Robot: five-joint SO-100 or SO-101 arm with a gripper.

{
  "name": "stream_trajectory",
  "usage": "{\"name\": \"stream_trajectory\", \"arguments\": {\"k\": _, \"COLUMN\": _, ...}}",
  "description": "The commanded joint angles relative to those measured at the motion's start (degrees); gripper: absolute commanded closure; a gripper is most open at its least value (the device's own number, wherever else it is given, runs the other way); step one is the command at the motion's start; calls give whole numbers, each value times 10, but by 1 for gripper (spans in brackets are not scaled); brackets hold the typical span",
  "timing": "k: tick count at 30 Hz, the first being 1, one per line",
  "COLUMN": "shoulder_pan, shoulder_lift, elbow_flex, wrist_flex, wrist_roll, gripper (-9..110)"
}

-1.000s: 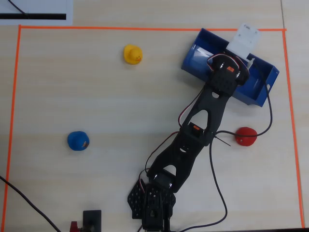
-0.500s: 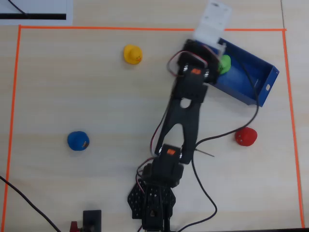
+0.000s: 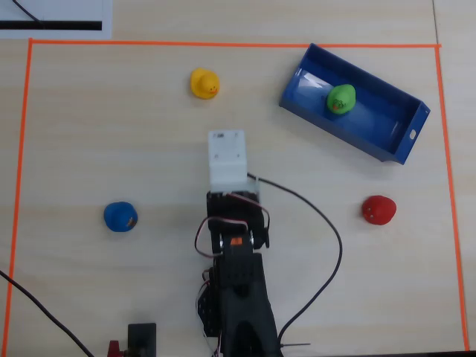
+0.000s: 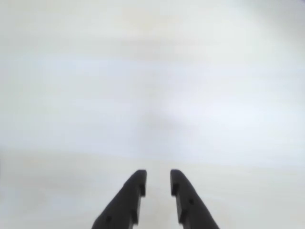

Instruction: Grasp green duck and put it into box.

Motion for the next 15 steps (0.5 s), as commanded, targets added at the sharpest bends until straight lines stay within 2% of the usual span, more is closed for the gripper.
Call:
{"name": "stream_trajectory", "arguments": {"k": 1, "shoulder_pan": -1, "shoulder_lift": 134, "elbow_flex": 127, "wrist_flex": 26, "wrist_roll": -18, "gripper": 99}}
{"name": "stream_trajectory", "arguments": {"k": 10, "shoulder_pan": -14, "shoulder_lift": 245, "elbow_flex": 196, "wrist_flex": 145, "wrist_roll": -33, "gripper": 99}}
{"name": "stream_trajectory", "arguments": {"k": 15, "shoulder_pan": -4, "shoulder_lift": 251, "elbow_flex": 216, "wrist_flex": 144, "wrist_roll": -38, "gripper": 100}}
